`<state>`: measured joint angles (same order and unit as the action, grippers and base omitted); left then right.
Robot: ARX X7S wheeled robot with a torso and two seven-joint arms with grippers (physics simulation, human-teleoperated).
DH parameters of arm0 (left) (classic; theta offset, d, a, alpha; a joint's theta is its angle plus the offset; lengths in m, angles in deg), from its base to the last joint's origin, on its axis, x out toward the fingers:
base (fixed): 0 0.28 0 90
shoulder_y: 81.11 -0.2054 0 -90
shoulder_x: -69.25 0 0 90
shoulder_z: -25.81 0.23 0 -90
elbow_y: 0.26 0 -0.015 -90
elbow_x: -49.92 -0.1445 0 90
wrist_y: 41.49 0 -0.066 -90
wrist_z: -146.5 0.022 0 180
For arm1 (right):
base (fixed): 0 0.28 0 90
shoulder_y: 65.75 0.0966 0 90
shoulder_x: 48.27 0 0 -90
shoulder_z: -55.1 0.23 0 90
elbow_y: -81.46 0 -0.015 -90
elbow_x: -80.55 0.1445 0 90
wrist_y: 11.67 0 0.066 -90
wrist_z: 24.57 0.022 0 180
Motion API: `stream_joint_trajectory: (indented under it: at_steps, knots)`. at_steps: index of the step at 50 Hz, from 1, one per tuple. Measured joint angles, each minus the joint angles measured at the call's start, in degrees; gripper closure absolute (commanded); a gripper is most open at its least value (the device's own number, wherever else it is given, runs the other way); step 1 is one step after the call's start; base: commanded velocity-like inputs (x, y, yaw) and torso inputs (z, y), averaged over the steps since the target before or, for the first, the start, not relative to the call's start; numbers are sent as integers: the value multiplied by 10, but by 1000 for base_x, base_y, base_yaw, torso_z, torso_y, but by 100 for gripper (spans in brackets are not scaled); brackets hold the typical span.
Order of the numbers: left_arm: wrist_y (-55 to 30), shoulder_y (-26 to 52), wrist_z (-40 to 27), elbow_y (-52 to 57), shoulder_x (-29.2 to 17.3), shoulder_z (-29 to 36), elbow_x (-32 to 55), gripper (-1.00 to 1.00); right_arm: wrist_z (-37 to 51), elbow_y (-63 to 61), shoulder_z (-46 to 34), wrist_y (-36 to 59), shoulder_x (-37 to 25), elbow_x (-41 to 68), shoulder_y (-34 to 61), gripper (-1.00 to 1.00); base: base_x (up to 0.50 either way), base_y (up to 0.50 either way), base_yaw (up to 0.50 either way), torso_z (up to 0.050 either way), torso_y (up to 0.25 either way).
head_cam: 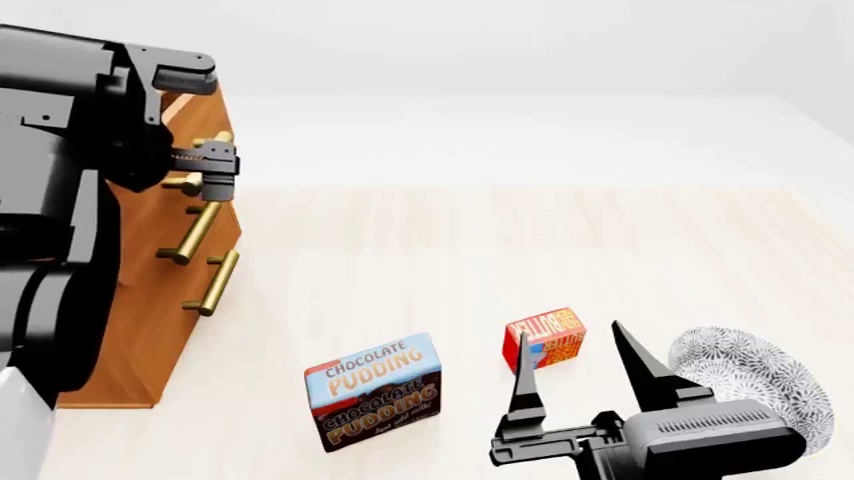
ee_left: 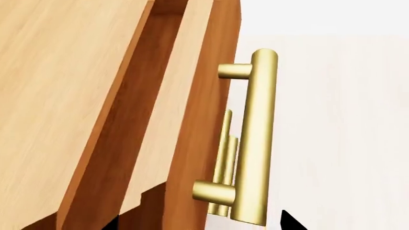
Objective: Put the butter at the back in the top drawer of the cabinet and close it.
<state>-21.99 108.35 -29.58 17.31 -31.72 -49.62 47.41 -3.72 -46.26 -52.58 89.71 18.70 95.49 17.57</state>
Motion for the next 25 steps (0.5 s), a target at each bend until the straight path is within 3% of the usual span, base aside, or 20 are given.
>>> stream_joint_trajectory:
  at_steps: [15,25]
  knots:
    - [-24,1,8,-14,18,-68,10,-100,2,-1,-4,-1,-2,-1,-1,-100,0,0,0,0,0]
    - [-31,6,16,-20,31,-76,3,-100,3,1,-7,-5,-2,-2,-2,-100,0,0,0,0,0]
